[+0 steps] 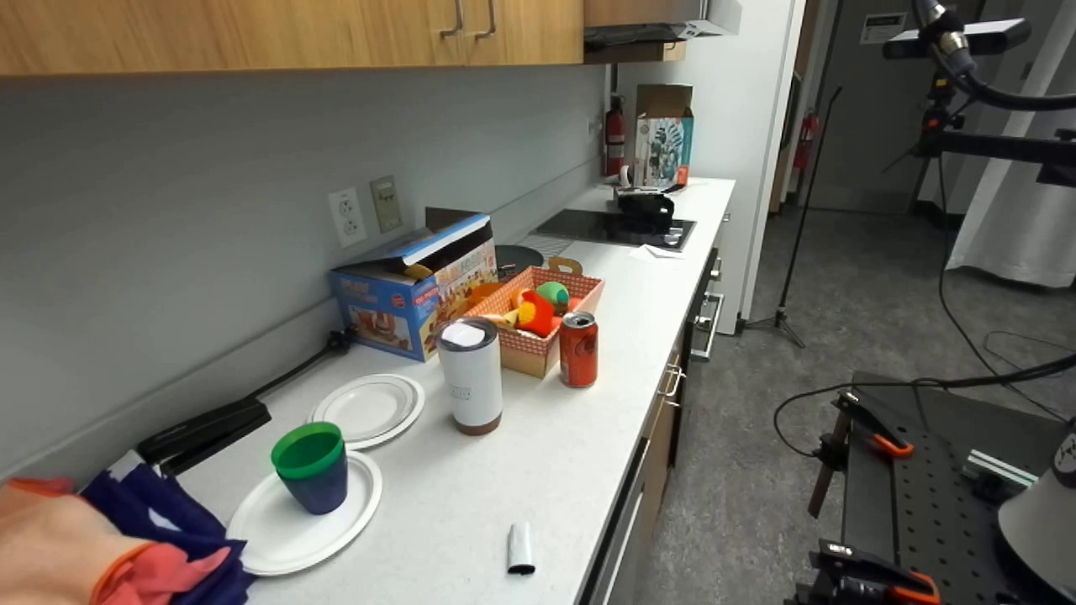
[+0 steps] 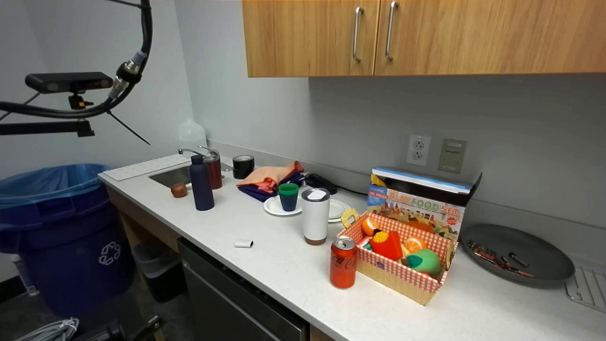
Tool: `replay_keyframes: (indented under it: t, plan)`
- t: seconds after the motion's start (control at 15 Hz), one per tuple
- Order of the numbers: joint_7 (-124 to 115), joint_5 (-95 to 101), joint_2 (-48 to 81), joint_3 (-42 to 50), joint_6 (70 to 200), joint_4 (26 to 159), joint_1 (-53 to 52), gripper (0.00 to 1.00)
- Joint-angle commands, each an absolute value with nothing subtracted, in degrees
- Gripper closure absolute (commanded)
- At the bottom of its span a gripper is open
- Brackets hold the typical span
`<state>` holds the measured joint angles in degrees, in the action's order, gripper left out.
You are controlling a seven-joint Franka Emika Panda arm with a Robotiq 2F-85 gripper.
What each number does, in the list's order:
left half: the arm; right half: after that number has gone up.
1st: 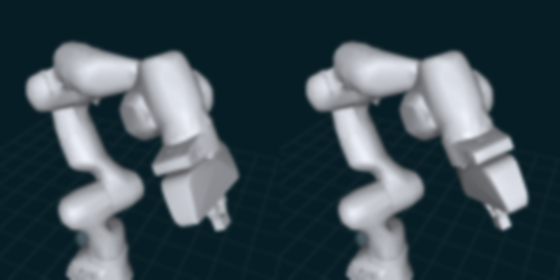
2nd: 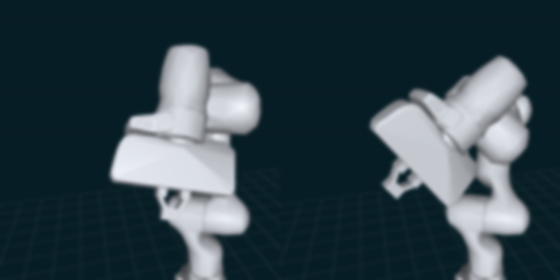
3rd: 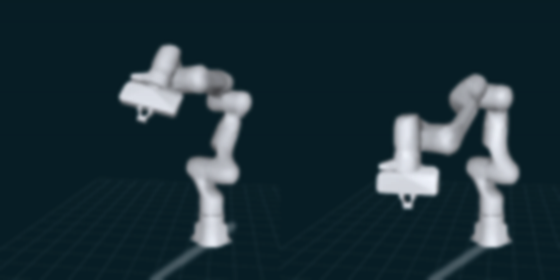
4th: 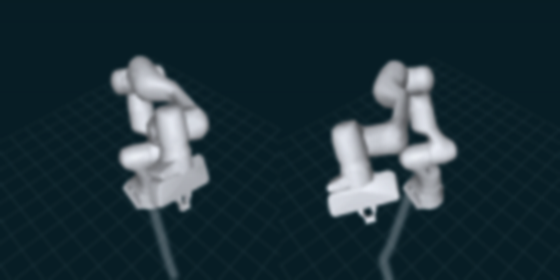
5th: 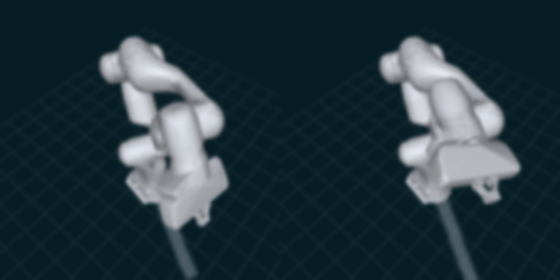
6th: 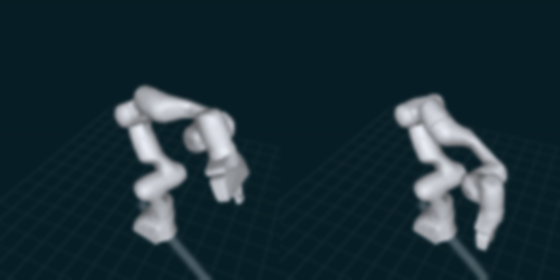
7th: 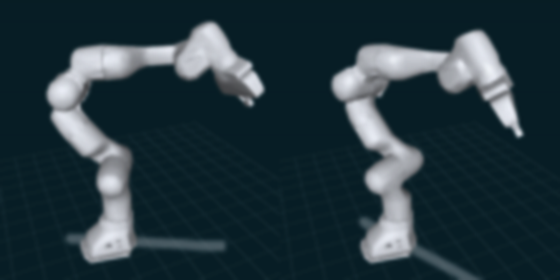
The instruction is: Push closed the cupboard door
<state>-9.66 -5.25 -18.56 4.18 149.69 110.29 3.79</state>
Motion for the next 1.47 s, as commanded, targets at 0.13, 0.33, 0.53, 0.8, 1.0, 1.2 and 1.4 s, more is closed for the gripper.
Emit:
replay_keyframes:
  t: [0.13,0.33,0.53,0.8,1.0,1.2,1.4]
  plan:
    - [-11.7,-0.3,-21.8,3.5,143.9,111.4,8.1,0.0]
    - [-10.9,1.6,-25.1,3.6,138.6,113.4,9.0,0.0]
    - [-9.8,1.6,-29.3,3.8,132.6,115.6,8.6,0.0]
    - [-9.7,1.2,-35.4,3.3,128.1,119.6,8.3,0.0]
    - [-10.0,0.6,-39.1,2.8,126.1,122.3,8.0,0.0]
    - [-9.9,0.4,-37.7,3.0,126.3,121.1,8.1,0.0]
    - [-9.9,0.4,-38.1,3.0,126.2,121.6,8.1,0.0]
